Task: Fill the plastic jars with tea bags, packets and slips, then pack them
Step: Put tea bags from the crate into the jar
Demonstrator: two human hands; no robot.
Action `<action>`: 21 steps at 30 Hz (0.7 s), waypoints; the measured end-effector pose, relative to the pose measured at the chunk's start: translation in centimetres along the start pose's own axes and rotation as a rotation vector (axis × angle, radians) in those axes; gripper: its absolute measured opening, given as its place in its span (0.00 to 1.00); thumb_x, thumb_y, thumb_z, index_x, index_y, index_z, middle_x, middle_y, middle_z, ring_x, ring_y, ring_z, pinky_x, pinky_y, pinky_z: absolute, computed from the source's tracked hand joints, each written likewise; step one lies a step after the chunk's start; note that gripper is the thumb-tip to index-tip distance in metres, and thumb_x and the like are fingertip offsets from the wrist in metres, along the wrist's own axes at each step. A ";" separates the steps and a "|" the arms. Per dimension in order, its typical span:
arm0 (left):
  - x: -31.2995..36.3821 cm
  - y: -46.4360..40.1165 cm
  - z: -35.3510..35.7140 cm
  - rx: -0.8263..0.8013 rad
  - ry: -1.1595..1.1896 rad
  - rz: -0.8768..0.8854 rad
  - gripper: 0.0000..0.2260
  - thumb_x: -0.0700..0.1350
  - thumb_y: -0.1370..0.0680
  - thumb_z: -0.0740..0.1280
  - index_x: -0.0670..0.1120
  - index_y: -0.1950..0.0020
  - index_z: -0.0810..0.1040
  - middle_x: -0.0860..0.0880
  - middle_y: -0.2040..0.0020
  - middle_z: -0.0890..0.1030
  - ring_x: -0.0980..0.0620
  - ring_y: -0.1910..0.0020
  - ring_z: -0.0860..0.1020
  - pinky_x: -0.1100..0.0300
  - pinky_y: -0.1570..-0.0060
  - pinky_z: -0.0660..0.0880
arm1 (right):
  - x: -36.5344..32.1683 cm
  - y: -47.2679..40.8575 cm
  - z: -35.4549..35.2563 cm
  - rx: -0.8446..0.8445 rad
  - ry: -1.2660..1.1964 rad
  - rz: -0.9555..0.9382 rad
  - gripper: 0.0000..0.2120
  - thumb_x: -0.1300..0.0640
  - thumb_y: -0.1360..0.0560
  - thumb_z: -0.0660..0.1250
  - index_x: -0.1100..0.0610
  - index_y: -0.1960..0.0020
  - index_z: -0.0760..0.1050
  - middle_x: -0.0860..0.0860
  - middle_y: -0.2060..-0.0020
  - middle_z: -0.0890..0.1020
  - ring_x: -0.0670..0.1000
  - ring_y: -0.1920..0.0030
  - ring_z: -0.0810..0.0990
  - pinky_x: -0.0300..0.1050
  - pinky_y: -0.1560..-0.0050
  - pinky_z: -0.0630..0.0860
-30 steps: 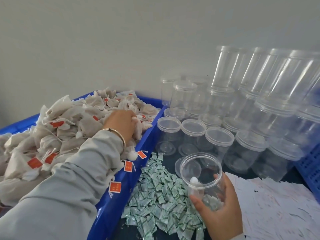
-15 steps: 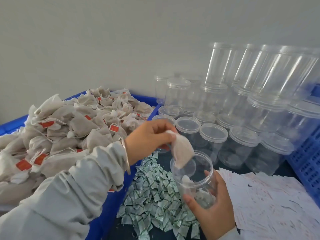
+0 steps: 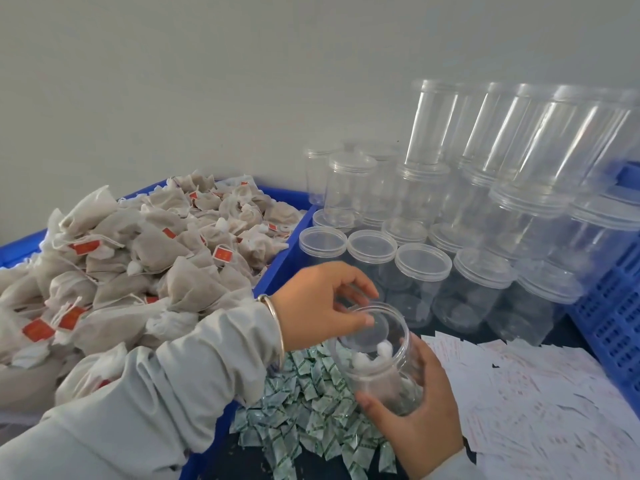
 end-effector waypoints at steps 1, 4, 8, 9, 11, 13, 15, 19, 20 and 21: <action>-0.2 -0.1 -0.9 0.044 -0.048 -0.007 0.11 0.44 0.29 0.73 0.59 0.55 0.76 0.56 0.55 0.81 0.61 0.54 0.80 0.65 0.53 0.78 | 0.1 0.1 0.0 -0.002 -0.026 0.008 0.50 0.40 0.48 0.81 0.46 0.31 0.65 0.47 0.37 0.74 0.47 0.36 0.74 0.49 0.42 0.77; -1.4 -0.4 -4.4 0.233 -0.253 -0.081 0.09 0.45 0.27 0.71 0.60 0.57 0.75 0.60 0.57 0.79 0.62 0.57 0.78 0.70 0.56 0.74 | 0.2 0.2 -0.3 0.017 -0.092 0.029 0.49 0.38 0.52 0.78 0.40 0.34 0.65 0.46 0.37 0.74 0.48 0.37 0.74 0.36 0.53 0.79; -4.2 -0.2 -9.4 0.462 -0.598 -0.279 0.06 0.43 0.24 0.65 0.52 0.49 0.78 0.55 0.50 0.75 0.54 0.52 0.74 0.66 0.55 0.66 | 0.4 0.1 -0.4 0.019 -0.087 0.027 0.51 0.37 0.52 0.78 0.45 0.31 0.65 0.46 0.36 0.74 0.49 0.36 0.75 0.38 0.50 0.79; -5.1 -0.2 -10.2 0.456 -0.682 -0.346 0.08 0.44 0.24 0.64 0.51 0.46 0.77 0.53 0.48 0.75 0.51 0.48 0.74 0.64 0.52 0.67 | 0.4 0.1 -0.4 0.013 -0.082 0.021 0.52 0.36 0.52 0.78 0.46 0.30 0.65 0.46 0.36 0.74 0.49 0.36 0.74 0.41 0.48 0.79; -6.7 -0.1 -11.1 0.391 -0.826 -0.468 0.11 0.46 0.23 0.63 0.49 0.40 0.76 0.49 0.42 0.76 0.47 0.41 0.73 0.56 0.44 0.69 | 0.4 0.1 -0.3 0.001 -0.076 0.016 0.54 0.33 0.52 0.78 0.47 0.30 0.65 0.46 0.36 0.74 0.49 0.35 0.74 0.48 0.43 0.78; -7.5 -0.2 -11.0 0.330 -0.951 -0.541 0.14 0.47 0.22 0.62 0.51 0.37 0.74 0.48 0.39 0.76 0.47 0.39 0.72 0.54 0.42 0.69 | 0.4 0.2 -0.3 0.001 -0.083 0.019 0.55 0.30 0.53 0.77 0.46 0.30 0.65 0.45 0.36 0.74 0.49 0.35 0.74 0.54 0.40 0.76; -7.9 -0.5 -10.5 0.242 -1.085 -0.577 0.14 0.46 0.23 0.61 0.54 0.37 0.73 0.50 0.40 0.76 0.47 0.38 0.71 0.53 0.45 0.69 | 0.4 0.2 -0.3 0.012 -0.085 0.016 0.53 0.29 0.53 0.76 0.43 0.32 0.65 0.45 0.36 0.74 0.48 0.36 0.74 0.54 0.40 0.77; -8.5 -0.8 -9.7 0.134 -1.153 -0.572 0.16 0.46 0.24 0.62 0.54 0.36 0.70 0.50 0.35 0.72 0.46 0.36 0.68 0.50 0.44 0.68 | 0.6 0.1 -0.2 0.016 -0.080 0.019 0.54 0.29 0.53 0.76 0.43 0.31 0.65 0.45 0.36 0.74 0.48 0.35 0.74 0.57 0.39 0.76; -8.6 -0.8 -9.6 0.133 -1.134 -0.563 0.20 0.46 0.24 0.62 0.53 0.32 0.66 0.49 0.31 0.68 0.45 0.34 0.67 0.50 0.43 0.68 | 0.6 0.1 -0.2 0.013 -0.085 0.023 0.54 0.29 0.54 0.77 0.43 0.31 0.65 0.45 0.36 0.74 0.49 0.35 0.74 0.57 0.39 0.75; -8.6 -0.8 -9.5 0.129 -1.121 -0.560 0.23 0.46 0.24 0.61 0.53 0.29 0.62 0.48 0.28 0.63 0.44 0.32 0.65 0.49 0.41 0.68 | 0.5 0.1 -0.1 0.009 -0.084 0.023 0.55 0.29 0.54 0.77 0.44 0.31 0.65 0.46 0.36 0.74 0.49 0.35 0.74 0.58 0.39 0.75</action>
Point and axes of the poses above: each hand's wrist, its own y-axis away from the middle knuckle, its own z-axis out of the palm, x = y × z, the point moved 6 cm from there along -y, towards the middle knuckle
